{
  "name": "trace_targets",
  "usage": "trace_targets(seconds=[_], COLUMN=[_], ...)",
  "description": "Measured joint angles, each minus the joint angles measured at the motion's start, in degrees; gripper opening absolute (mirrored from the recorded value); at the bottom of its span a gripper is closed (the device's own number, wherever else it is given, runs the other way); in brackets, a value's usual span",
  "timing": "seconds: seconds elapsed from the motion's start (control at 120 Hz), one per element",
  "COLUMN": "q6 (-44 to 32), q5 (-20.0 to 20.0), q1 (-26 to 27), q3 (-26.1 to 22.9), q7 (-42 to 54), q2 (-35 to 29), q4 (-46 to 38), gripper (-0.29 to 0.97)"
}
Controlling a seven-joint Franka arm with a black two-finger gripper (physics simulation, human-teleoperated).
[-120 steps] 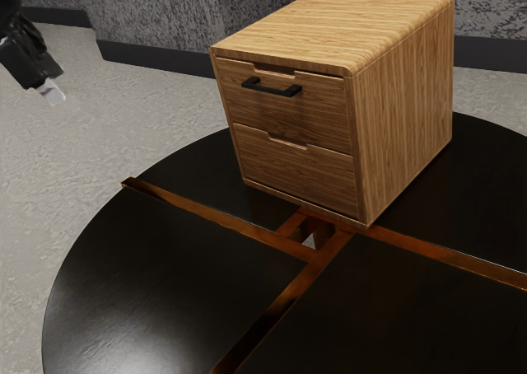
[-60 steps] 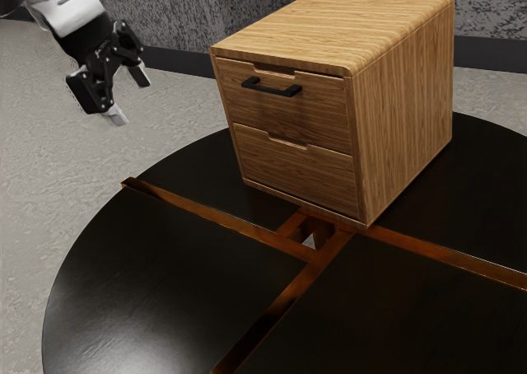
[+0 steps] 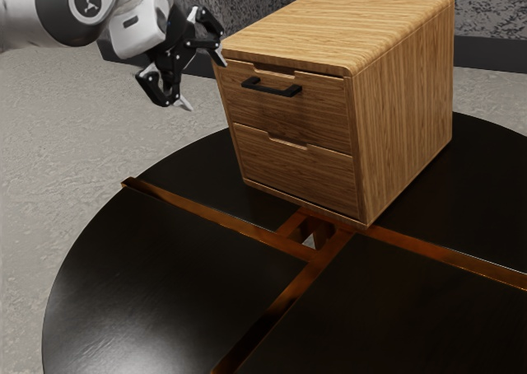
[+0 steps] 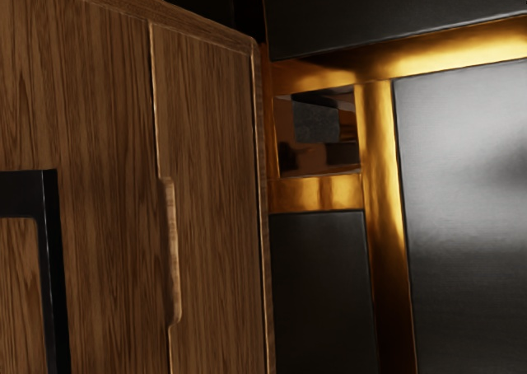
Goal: Pull the drawer handle with one arm to open the drawer
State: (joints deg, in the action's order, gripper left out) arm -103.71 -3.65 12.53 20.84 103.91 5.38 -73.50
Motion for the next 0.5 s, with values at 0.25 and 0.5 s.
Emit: trace_targets(seconds=[0.25, 0.5], q6=[-7.45, -10.66], q5=[1.96, 2.22], q1=[2.18, 2.68], q3=[-0.10, -0.09], q7=[5.07, 8.43], q2=[-0.58, 0.69], q4=[-3.69, -2.66], gripper=[0.68, 0.68])
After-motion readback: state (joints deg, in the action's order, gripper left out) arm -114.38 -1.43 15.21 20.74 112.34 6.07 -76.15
